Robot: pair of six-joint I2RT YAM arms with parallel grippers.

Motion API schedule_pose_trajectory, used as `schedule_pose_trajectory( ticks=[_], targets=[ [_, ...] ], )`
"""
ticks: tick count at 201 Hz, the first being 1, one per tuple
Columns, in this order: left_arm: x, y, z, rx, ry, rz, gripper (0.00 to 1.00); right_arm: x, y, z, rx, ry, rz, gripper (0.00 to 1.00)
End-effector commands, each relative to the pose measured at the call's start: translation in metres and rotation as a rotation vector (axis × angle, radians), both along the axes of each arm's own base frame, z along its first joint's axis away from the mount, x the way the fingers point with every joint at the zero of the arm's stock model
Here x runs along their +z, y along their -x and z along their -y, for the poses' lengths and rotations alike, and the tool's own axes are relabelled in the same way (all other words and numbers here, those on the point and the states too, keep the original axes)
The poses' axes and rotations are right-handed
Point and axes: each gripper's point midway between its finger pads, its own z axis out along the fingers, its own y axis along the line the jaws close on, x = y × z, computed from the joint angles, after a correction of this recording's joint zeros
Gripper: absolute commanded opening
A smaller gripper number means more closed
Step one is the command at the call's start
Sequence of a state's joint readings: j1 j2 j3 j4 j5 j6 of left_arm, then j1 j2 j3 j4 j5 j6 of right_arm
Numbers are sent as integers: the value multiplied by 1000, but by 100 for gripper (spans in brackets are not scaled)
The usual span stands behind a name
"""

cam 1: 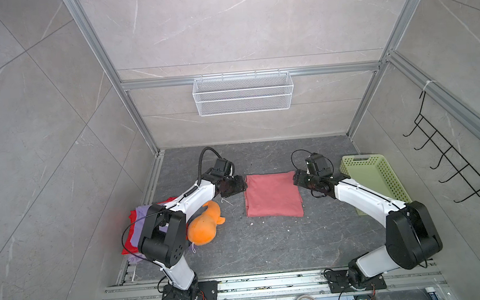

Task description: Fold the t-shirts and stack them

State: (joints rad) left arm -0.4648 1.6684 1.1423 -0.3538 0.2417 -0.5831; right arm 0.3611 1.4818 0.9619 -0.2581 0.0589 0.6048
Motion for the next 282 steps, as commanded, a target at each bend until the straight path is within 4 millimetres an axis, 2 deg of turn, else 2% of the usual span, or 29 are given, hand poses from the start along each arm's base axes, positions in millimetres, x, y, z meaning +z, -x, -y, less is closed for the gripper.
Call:
schedule_pose_trajectory(
  ticks=[1, 23, 44, 64, 71, 99, 117, 135, 149, 167, 185, 199, 220, 242, 282],
  targets=[
    [-9, 26, 3, 4, 86, -49, 74, -16, 28, -21, 7, -54, -60, 77],
    [-28, 48, 2, 25, 137, -126, 76, -33, 51, -34, -23, -132, -97, 79],
    [-39, 61, 2, 43, 161, -159, 76, -46, 67, -41, -56, -193, -121, 79],
    [-43, 65, 6, 47, 195, -182, 76, -53, 78, -45, -72, -205, -148, 80],
    [-44, 66, 10, 45, 208, -187, 75, -54, 81, -46, -78, -208, -157, 85],
    [-49, 66, 24, 40, 252, -203, 74, -58, 94, -47, -131, -262, -175, 88],
    [-54, 65, 30, 56, 292, -224, 68, -64, 100, -47, -185, -339, -171, 89],
    [-55, 64, 36, 65, 316, -234, 52, -68, 105, -51, -215, -397, -186, 89],
    [-51, 63, 43, 57, 341, -231, 38, -72, 108, -56, -232, -444, -201, 90],
    [-43, 62, 56, 34, 364, -230, 25, -76, 111, -64, -254, -517, -213, 90],
    [-28, 61, 72, 3, 400, -220, 10, -79, 112, -76, -264, -582, -216, 91],
    [-15, 61, 85, -34, 435, -214, 3, -78, 110, -82, -275, -613, -210, 91],
    [2, 64, 96, -70, 470, -215, 0, -80, 108, -89, -310, -643, -210, 93],
    [13, 68, 100, -90, 487, -220, 0, -83, 104, -99, -340, -681, -217, 92],
    [16, 86, 100, -121, 468, -255, 0, -94, 94, -106, -423, -757, -203, 90]
  ],
)
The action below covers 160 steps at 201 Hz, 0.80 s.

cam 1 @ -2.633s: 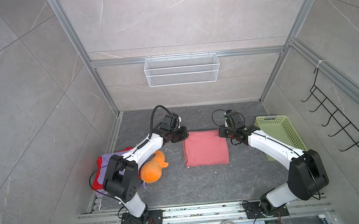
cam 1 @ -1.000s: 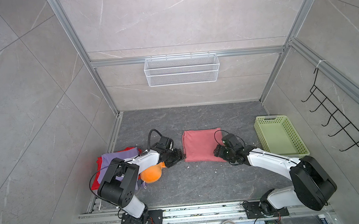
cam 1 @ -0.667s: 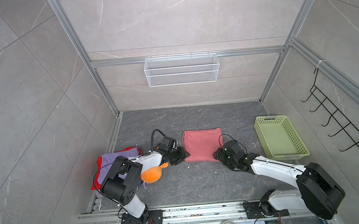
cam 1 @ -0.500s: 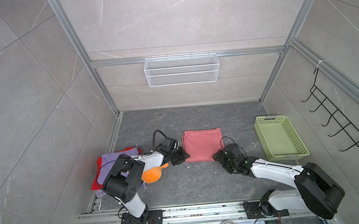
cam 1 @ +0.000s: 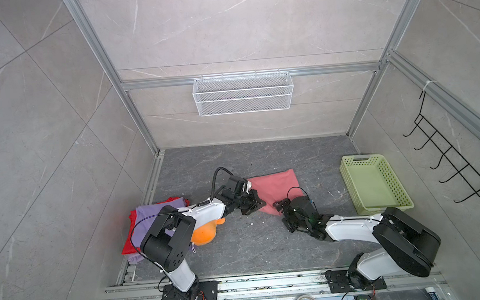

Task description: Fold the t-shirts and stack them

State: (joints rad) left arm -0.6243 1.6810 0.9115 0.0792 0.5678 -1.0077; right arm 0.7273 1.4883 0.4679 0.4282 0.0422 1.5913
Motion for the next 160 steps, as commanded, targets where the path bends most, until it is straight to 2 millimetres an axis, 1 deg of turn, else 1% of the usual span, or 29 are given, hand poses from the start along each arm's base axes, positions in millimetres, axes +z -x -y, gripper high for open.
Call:
schedule_pose_trajectory(
  ticks=[1, 30, 43, 51, 60, 64, 69, 74, 86, 92, 97, 104, 109, 114, 122, 129, 148, 160],
  targets=[
    [28, 14, 7, -54, 51, 5, 0, -20, -3, 3, -95, -31, -48, 90],
    [28, 33, 3, -85, 40, -13, 0, -22, -13, 0, -146, -54, -53, 86],
    [30, 43, 2, -103, 43, -22, 0, -21, -17, -7, -127, -55, -57, 82],
    [30, 50, 1, -118, 37, -27, 0, -20, -18, -13, -110, -56, -69, 75],
    [28, 55, -2, -127, 19, -33, 0, -22, -19, -16, -102, -58, -77, 60],
    [27, 57, -5, -125, 7, -35, 5, -22, -19, -16, -104, -60, -82, 52],
    [26, 59, -8, -120, -8, -34, 15, -23, -18, -16, -107, -62, -86, 44],
    [24, 60, -13, -109, -28, -36, 25, -24, -18, -15, -112, -60, -91, 37],
    [19, 64, -27, -74, -89, -33, 46, -25, -17, -14, -112, -51, -99, 24],
    [18, 66, -34, -58, -116, -31, 54, -25, -16, -14, -107, -46, -101, 19],
    [18, 67, -39, -45, -132, -25, 61, -25, -16, -15, -99, -42, -103, 16],
    [19, 69, -46, -25, -155, -19, 69, -25, -15, -15, -93, -36, -109, 7],
    [20, 70, -51, -15, -166, -15, 74, -25, -14, -15, -87, -32, -113, 3],
    [21, 71, -54, -10, -175, -10, 78, -24, -14, -16, -81, -29, -112, 0],
    [22, 71, -58, -3, -187, -4, 85, -24, -13, -17, -71, -25, -117, 0],
    [20, 70, -62, 6, -206, -11, 88, -22, -13, -18, -67, -26, -118, 0],
    [9, 61, -66, 51, -225, -48, 91, -18, -12, -18, -63, -33, -117, 0],
    [3, 53, -61, 69, -196, -69, 93, -13, -12, -19, -59, -37, -105, 0]
  ],
)
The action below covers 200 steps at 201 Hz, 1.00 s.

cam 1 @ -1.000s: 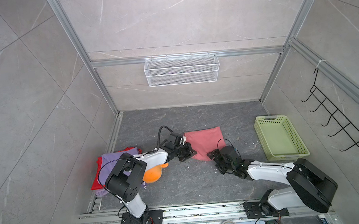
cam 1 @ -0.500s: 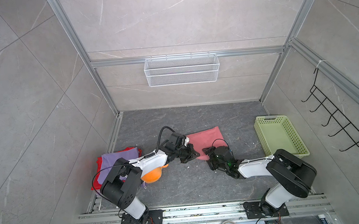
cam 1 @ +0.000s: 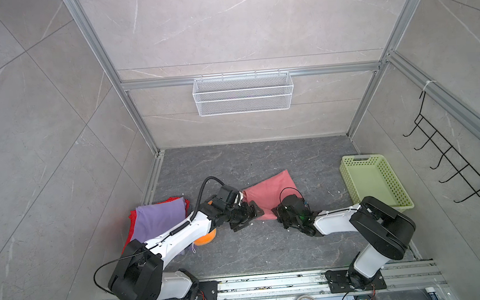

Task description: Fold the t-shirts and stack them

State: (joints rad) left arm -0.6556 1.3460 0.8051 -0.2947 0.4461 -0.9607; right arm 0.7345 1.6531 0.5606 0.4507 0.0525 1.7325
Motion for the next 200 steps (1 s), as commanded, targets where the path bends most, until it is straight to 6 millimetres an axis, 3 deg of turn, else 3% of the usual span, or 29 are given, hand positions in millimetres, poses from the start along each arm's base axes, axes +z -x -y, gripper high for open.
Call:
schedule_pose_trajectory(
  ticks=[1, 44, 200],
  targets=[
    [-17, -12, -4, 56, -26, -40, 93, 10, 4, -3, 33, 8, -4, 0],
    [-36, -39, 20, 114, 69, -98, 94, 26, 1, -5, 35, -8, 23, 1],
    [-80, -82, 54, 263, 264, -189, 93, 38, -1, -21, 124, -38, 81, 2]
  ],
)
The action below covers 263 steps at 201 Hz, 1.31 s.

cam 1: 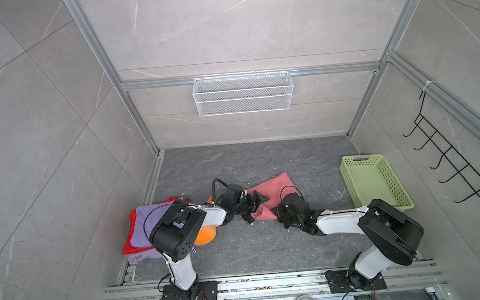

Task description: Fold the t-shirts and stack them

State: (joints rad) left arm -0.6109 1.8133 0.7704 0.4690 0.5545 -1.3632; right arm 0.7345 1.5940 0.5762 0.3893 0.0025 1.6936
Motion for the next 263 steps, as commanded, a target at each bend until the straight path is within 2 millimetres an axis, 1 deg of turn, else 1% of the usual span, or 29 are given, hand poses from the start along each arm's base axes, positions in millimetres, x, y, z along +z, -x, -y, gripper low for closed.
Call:
schedule_pose_trajectory(
  ticks=[1, 21, 34, 42, 58, 59, 62, 63, 71, 72, 80, 94, 102, 109, 123, 132, 137, 159, 160, 173, 193, 200, 206, 223, 237, 256, 263],
  targets=[
    [-20, -4, -2, 35, -22, -54, 93, 23, -7, -15, 64, -29, 75, 2],
    [-20, -6, -4, 42, -35, -49, 92, 23, -7, -18, 87, -9, 86, 3],
    [-21, -5, -4, 32, -49, -55, 90, 23, -7, -17, 85, -7, 89, 4],
    [-23, -4, -5, 30, -53, -60, 86, 23, -7, -17, 85, -3, 91, 4],
    [-25, -1, -7, 25, -63, -68, 74, 22, -7, -15, 80, 2, 90, 5],
    [-26, -1, -7, 24, -65, -68, 71, 22, -7, -15, 79, 2, 89, 5],
    [-26, 0, -7, 21, -67, -70, 69, 22, -7, -15, 79, 3, 89, 5],
    [-26, 0, -7, 20, -68, -69, 66, 22, -7, -15, 79, 3, 89, 5],
    [-26, 2, -8, 14, -76, -68, 53, 21, -7, -14, 76, 11, 88, 7],
    [-27, 2, -9, 15, -78, -71, 53, 21, -7, -13, 75, 11, 89, 7],
    [-27, 4, -12, 11, -95, -70, 40, 20, -8, -12, 73, 17, 86, 9],
    [-28, 6, -16, -1, -136, -62, 20, 20, -8, -13, 78, 21, 90, 12],
    [-27, 7, -19, -15, -162, -55, 7, 21, -8, -14, 80, 23, 93, 16],
    [-26, 7, -21, -28, -188, -48, 0, 22, -8, -13, 80, 24, 97, 23],
    [-19, 1, -25, -52, -232, -14, 0, 25, -9, -12, 97, 39, 112, 42],
    [-16, -2, -31, -76, -284, 5, 0, 29, -8, -13, 124, 57, 121, 51],
    [-13, -6, -35, -90, -316, 22, 0, 31, -7, -14, 145, 71, 125, 53],
    [0, -20, -59, -240, -510, 88, 0, 42, 0, -13, 242, 159, 143, 58],
    [-2, -17, -62, -243, -522, 71, 0, 42, 0, -13, 242, 159, 143, 58],
    [2, -29, -82, -325, -678, 107, 0, 49, 3, -6, 275, 220, 156, 59],
    [7, -52, -109, -448, -871, 167, 0, 63, 7, 7, 311, 310, 191, 60],
    [9, -64, -116, -485, -930, 199, 0, 68, 8, 11, 314, 332, 205, 62],
    [10, -73, -128, -507, -1007, 213, 0, 74, 8, 15, 315, 353, 217, 68],
    [13, -101, -162, -537, -1207, 240, 0, 89, 7, 30, 295, 424, 251, 71],
    [15, -122, -189, -515, -1278, 227, 0, 102, 5, 42, 268, 479, 281, 71],
    [18, -148, -224, -464, -1295, 232, 0, 116, 2, 59, 217, 543, 308, 72],
    [18, -157, -233, -465, -1297, 250, 0, 120, 3, 66, 197, 564, 310, 73]
  ],
)
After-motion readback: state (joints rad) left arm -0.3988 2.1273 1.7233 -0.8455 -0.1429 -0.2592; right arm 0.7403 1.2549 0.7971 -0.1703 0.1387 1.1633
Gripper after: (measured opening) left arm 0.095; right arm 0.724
